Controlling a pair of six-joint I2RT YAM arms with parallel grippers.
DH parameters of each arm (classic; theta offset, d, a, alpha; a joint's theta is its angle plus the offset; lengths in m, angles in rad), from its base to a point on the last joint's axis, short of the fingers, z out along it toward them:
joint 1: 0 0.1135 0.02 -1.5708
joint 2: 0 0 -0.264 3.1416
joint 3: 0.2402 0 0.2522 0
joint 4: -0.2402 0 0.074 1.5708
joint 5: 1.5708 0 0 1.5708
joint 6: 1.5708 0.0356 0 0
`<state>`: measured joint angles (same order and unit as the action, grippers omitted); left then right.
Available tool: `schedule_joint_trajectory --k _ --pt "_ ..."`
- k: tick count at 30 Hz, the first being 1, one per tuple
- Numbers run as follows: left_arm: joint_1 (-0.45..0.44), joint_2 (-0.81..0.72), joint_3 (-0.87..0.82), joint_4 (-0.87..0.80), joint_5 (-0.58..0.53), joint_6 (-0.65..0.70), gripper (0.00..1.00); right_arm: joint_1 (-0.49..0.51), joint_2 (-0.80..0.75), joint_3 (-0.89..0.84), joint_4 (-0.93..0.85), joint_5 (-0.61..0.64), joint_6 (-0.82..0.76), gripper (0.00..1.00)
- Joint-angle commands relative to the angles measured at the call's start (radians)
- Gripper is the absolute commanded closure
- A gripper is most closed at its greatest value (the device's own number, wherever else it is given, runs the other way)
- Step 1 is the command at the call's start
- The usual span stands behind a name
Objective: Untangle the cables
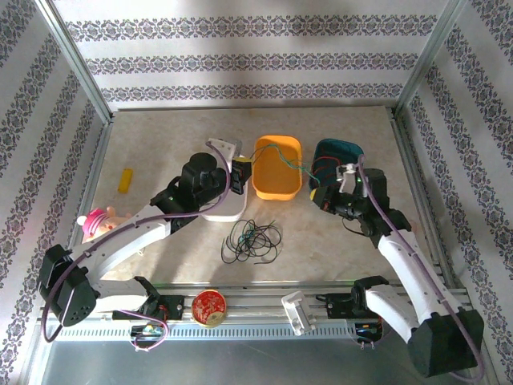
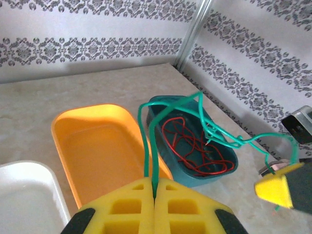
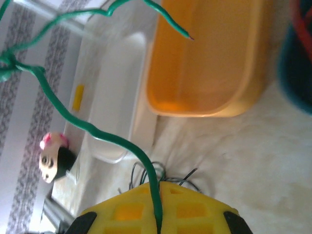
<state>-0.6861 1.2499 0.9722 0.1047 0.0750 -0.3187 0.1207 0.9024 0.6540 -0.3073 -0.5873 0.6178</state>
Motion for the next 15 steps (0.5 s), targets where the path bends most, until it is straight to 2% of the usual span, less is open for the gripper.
schedule_joint_trajectory --k 1,5,10,15 --pt "0.010 -0.049 -0.006 0.019 -0.001 0.012 1.00 -0.073 -0.036 -0.028 -0.009 0.031 0.048 1.00" --pt "0.009 -0.115 -0.063 0.009 -0.091 0.001 1.00 -0.133 -0.051 -0.033 -0.012 0.071 0.083 1.00" --pt "0.021 -0.246 -0.140 -0.082 -0.394 0.004 1.00 -0.204 -0.029 -0.029 -0.018 0.092 0.117 1.00" --pt "0.087 -0.389 -0.191 -0.197 -0.520 -0.052 1.00 -0.220 0.031 0.019 -0.038 0.100 0.098 1.00"
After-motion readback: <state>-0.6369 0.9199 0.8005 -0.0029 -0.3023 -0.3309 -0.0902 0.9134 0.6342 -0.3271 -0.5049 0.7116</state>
